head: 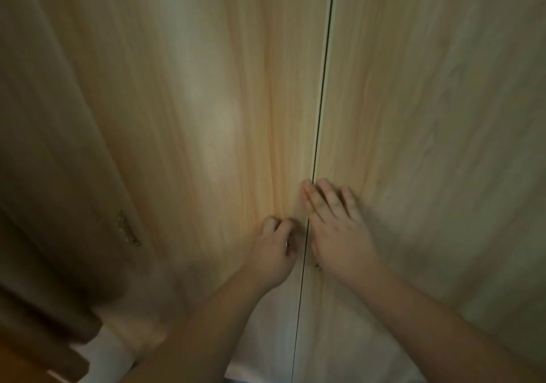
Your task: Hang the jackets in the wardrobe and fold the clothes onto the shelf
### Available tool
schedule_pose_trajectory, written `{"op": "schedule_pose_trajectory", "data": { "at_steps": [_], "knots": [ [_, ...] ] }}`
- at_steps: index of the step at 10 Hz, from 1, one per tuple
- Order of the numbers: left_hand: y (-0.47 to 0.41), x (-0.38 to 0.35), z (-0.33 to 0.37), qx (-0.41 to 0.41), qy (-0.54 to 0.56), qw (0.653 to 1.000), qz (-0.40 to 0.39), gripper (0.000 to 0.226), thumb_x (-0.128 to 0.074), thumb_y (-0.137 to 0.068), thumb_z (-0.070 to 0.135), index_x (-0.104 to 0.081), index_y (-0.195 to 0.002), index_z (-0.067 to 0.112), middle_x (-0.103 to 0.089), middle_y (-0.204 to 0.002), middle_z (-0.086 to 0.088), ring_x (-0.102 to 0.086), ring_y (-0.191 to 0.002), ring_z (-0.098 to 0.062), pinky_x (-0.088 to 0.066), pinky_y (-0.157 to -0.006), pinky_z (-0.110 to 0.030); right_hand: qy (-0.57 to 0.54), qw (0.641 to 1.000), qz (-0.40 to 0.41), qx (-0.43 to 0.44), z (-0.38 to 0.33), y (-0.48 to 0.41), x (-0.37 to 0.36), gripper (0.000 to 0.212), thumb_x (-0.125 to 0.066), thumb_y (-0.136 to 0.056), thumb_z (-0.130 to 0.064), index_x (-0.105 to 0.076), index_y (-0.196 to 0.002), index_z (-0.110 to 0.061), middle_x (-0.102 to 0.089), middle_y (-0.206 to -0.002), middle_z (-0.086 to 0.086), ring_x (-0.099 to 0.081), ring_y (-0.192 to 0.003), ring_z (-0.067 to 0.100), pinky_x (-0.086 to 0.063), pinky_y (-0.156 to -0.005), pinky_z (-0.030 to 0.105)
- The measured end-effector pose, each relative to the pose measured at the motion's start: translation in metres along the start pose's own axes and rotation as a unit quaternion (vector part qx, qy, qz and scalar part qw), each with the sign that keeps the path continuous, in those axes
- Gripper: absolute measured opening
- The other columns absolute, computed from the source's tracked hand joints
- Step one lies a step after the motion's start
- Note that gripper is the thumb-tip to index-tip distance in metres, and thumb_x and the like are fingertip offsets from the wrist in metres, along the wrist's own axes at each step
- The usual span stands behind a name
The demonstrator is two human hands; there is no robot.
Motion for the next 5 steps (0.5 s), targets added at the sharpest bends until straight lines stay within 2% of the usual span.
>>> {"op": "schedule_pose_trajectory", "data": {
  "at_steps": [1,2,3,4,5],
  "knots": [
    [0.015,-0.001,-0.004,0.009,-0.008,0.998,-0.056,0.045,-0.054,-0.081,0.025,-0.048,-0.125,0.027,-0.047,-0.12,0.0,-0.051,-0.114,-0.025,-0.046,-0.096,-0.038,-0.011,1.0,-0.016,-0.025,-0.004,0.003,0.004,0.08,-0.053,-0.084,-0.029,-0.023,-0.155,-0.009,-0.007,-0.166,0.002,-0.007,-0.153,0.025,-0.011,-0.121,0.052],
    [0.045,0.013,-0.002,0.001,-0.032,0.996,-0.083,0.062,-0.05,-0.082,0.028,-0.037,-0.143,0.026,-0.041,-0.144,-0.002,-0.039,-0.134,-0.027,-0.038,-0.109,-0.041,-0.042,0.996,-0.052,-0.052,-0.009,0.01,0.017,0.075,-0.03,-0.085,-0.034,-0.024,-0.156,-0.011,-0.009,-0.166,0.0,-0.007,-0.153,0.021,-0.012,-0.122,0.048],
    [0.084,0.039,-0.001,-0.029,-0.087,0.99,-0.103,0.067,-0.052,-0.09,0.025,-0.026,-0.152,0.023,-0.029,-0.155,-0.005,-0.024,-0.145,-0.026,-0.028,-0.117,-0.04,-0.089,0.985,-0.109,-0.1,-0.019,0.028,0.028,0.069,-0.032,-0.091,-0.029,-0.018,-0.157,-0.016,-0.011,-0.166,-0.001,-0.002,-0.153,0.018,-0.006,-0.123,0.045],
    [0.12,0.06,0.001,-0.036,-0.103,0.987,-0.121,0.066,-0.048,-0.096,0.03,-0.02,-0.156,0.022,-0.016,-0.164,-0.008,-0.009,-0.152,-0.03,-0.015,-0.122,-0.041,-0.137,0.975,-0.115,-0.133,-0.032,0.06,0.044,0.065,-0.046,-0.093,-0.025,-0.025,-0.154,-0.02,-0.017,-0.164,0.003,-0.009,-0.151,0.021,-0.013,-0.122,0.044],
    [0.158,0.084,0.009,-0.06,-0.109,0.985,-0.116,0.066,-0.046,-0.098,0.034,-0.017,-0.157,0.023,-0.01,-0.166,-0.006,-0.005,-0.153,-0.029,-0.014,-0.123,-0.043,-0.14,0.977,-0.082,-0.139,-0.063,0.102,0.079,0.059,-0.047,-0.095,-0.031,-0.03,-0.151,-0.024,-0.022,-0.163,0.002,-0.015,-0.151,0.022,-0.018,-0.12,0.041]
  ]
}}
Point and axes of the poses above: each hand's wrist, its own y-axis away from the middle knuckle, its own x-axis out of the back of the hand, z = x × y, the point moved 10 cm from there along -y, towards the middle knuckle
